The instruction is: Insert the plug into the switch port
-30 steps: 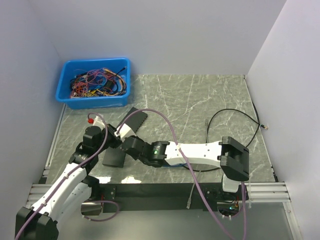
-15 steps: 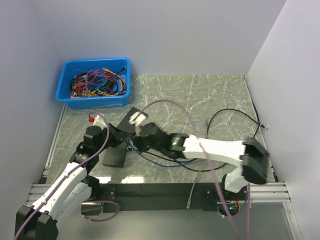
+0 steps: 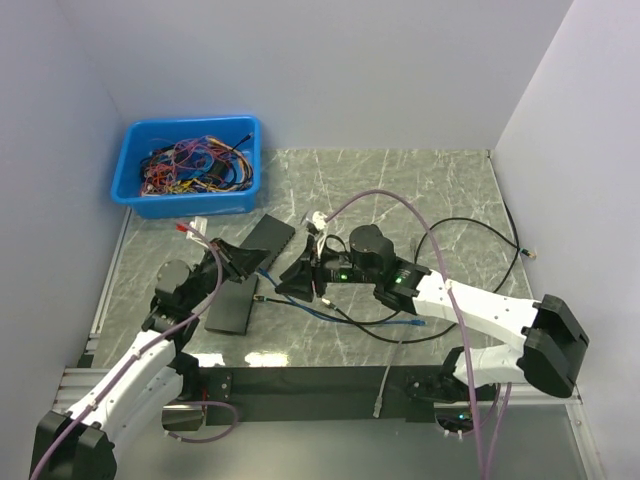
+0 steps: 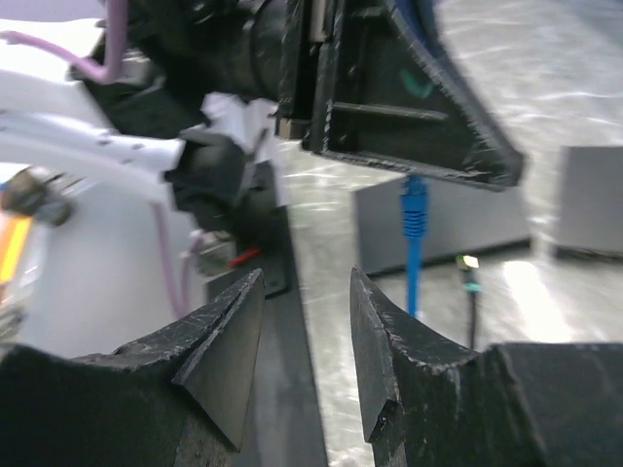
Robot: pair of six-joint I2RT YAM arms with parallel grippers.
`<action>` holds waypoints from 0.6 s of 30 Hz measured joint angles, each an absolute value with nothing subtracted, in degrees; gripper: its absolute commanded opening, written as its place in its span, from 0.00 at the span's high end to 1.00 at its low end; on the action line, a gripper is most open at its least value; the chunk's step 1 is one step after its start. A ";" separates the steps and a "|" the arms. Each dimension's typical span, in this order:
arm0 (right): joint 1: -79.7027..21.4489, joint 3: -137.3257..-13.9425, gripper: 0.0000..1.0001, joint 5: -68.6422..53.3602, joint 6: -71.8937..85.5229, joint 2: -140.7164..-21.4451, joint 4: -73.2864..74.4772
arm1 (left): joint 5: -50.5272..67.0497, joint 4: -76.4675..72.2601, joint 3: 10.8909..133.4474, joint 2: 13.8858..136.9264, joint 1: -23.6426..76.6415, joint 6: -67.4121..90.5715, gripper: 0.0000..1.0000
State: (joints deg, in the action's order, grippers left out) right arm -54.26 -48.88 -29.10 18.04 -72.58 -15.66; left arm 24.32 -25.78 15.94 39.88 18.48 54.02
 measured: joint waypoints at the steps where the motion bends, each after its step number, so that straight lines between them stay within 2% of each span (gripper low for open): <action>1: -54.15 -48.73 0.53 -30.83 18.55 -73.10 -16.82 | 24.99 -27.35 15.79 39.51 18.48 53.87 0.99; 8: -53.34 -48.73 0.55 -39.99 21.54 -77.84 -22.55 | 28.73 -33.71 15.62 35.62 18.48 52.99 1.00; 18: -53.10 -48.90 0.55 -42.70 22.70 -79.64 -24.71 | 30.76 -36.21 15.07 35.44 18.48 52.99 1.00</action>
